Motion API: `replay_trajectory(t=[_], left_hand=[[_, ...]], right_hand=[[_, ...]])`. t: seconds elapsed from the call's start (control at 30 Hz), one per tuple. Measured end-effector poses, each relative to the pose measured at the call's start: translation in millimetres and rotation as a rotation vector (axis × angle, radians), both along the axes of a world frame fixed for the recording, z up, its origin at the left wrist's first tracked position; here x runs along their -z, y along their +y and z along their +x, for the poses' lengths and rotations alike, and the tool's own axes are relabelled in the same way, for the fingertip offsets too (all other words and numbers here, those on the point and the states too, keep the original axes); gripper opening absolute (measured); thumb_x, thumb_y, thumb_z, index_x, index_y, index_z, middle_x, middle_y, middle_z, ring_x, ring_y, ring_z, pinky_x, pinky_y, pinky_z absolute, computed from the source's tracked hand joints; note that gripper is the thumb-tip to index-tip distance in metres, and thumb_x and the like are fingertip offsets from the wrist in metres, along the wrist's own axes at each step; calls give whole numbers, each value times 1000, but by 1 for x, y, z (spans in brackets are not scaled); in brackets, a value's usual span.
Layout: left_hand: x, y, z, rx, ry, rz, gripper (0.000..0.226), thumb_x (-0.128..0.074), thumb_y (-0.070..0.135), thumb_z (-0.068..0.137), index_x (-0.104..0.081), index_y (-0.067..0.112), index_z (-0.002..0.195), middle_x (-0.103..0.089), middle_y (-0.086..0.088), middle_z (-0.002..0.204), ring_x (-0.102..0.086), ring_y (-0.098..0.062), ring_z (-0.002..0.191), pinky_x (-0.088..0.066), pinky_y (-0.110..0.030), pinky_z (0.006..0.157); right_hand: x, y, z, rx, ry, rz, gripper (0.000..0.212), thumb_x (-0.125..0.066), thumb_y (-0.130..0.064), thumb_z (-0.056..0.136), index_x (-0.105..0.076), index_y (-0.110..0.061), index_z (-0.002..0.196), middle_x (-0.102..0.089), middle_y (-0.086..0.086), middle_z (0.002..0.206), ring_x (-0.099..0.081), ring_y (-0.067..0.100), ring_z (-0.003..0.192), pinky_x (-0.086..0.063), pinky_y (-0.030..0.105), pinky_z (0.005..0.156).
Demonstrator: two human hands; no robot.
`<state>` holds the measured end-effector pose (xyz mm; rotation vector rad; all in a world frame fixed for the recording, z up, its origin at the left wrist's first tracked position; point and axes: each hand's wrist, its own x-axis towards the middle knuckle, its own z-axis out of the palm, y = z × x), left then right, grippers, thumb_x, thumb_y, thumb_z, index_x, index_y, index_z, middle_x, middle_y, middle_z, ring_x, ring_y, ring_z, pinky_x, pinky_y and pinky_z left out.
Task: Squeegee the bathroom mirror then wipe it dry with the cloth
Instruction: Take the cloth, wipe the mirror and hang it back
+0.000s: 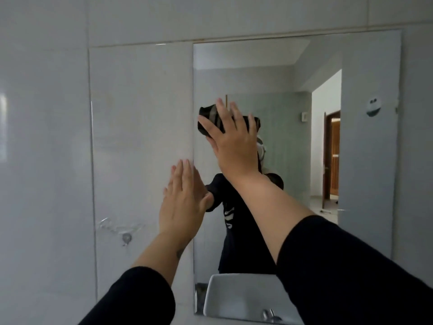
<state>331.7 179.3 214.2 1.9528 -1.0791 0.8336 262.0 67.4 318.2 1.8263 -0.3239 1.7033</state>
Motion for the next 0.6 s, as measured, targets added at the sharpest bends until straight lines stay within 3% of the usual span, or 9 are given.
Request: replay_trajectory(t=[0.1, 0.3, 0.6], left_hand=[[24, 1, -1, -1, 56, 23, 88, -43, 51, 93, 16, 18, 148, 17, 0, 159, 16, -15, 145, -12, -45, 119], [49, -3, -14, 60, 88, 75, 89, -43, 50, 94, 33, 31, 136, 28, 1, 155, 20, -17, 144, -8, -46, 116], [45, -13, -23, -6, 139, 146, 106, -50, 59, 86, 33, 20, 140, 34, -7, 152, 23, -24, 143, -11, -48, 116]], right_hand=[[21, 9, 18, 59, 116, -70, 63, -72, -24, 82, -45, -37, 136, -38, 5, 151, -38, 32, 136, -24, 54, 109], [59, 7, 3, 46, 220, -77, 61, -69, -19, 82, -45, -37, 135, -36, 4, 152, -34, 33, 138, -26, 55, 110], [70, -18, -40, 113, 163, 41, 61, -67, -31, 87, -38, -37, 140, -34, 5, 153, -31, 33, 140, -26, 55, 110]])
